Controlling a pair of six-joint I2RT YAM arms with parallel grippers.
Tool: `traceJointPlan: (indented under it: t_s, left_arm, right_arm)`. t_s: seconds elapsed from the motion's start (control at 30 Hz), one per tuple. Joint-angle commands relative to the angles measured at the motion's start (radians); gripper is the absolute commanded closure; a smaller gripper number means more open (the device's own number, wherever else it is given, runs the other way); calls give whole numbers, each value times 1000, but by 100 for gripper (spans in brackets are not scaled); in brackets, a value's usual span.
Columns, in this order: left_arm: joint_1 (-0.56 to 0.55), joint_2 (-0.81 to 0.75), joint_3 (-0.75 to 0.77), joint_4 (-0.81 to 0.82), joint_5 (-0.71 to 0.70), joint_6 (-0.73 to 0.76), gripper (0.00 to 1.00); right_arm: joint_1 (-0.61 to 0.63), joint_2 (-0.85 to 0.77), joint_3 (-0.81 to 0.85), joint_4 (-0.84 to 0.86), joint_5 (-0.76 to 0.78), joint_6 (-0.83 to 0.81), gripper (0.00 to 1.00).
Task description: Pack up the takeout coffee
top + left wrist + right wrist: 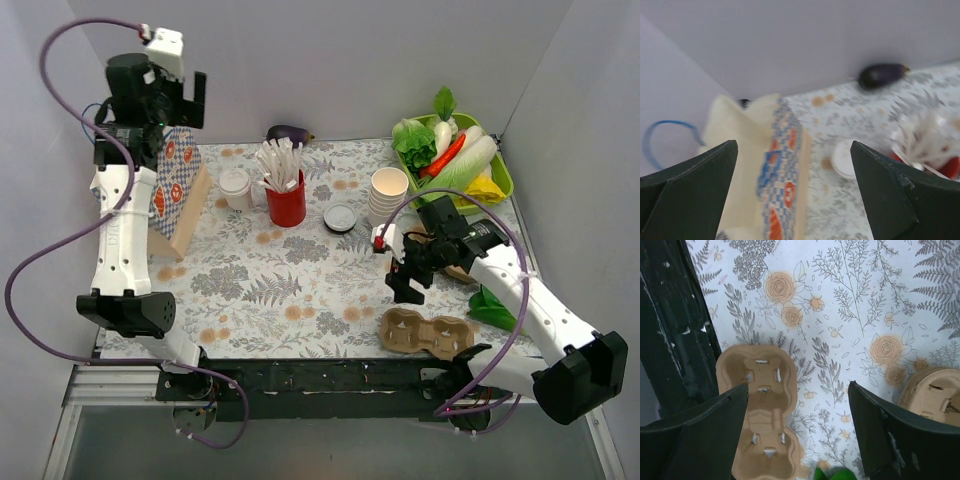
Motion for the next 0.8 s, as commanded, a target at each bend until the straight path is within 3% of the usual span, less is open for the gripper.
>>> traceJointPlan:
  t_s: [0.0, 0.13, 0.3, 0.43, 0.57, 0.77]
  left_arm:
    - [161, -3, 155, -45, -197, 65, 2]
    - [229, 84, 325, -104, -319, 132, 2]
    - [291, 126, 302, -118, -442, 163, 2]
    - [341, 157, 273, -190, -420, 116, 2]
    - [419, 213, 253, -234, -289, 62, 2]
    - [424, 284, 224, -240, -235, 11, 2]
  right_arm:
    - [-3, 49, 35, 99, -38, 195, 10]
    - [-4, 81, 78, 181, -28, 252, 3]
    - [-3, 147, 120, 215, -73, 284, 3]
    - [-3, 175, 135, 219, -106, 287, 3]
    - [-3, 209, 153, 224, -115, 300, 4]
    - [-3, 249, 182, 221, -121, 312, 4]
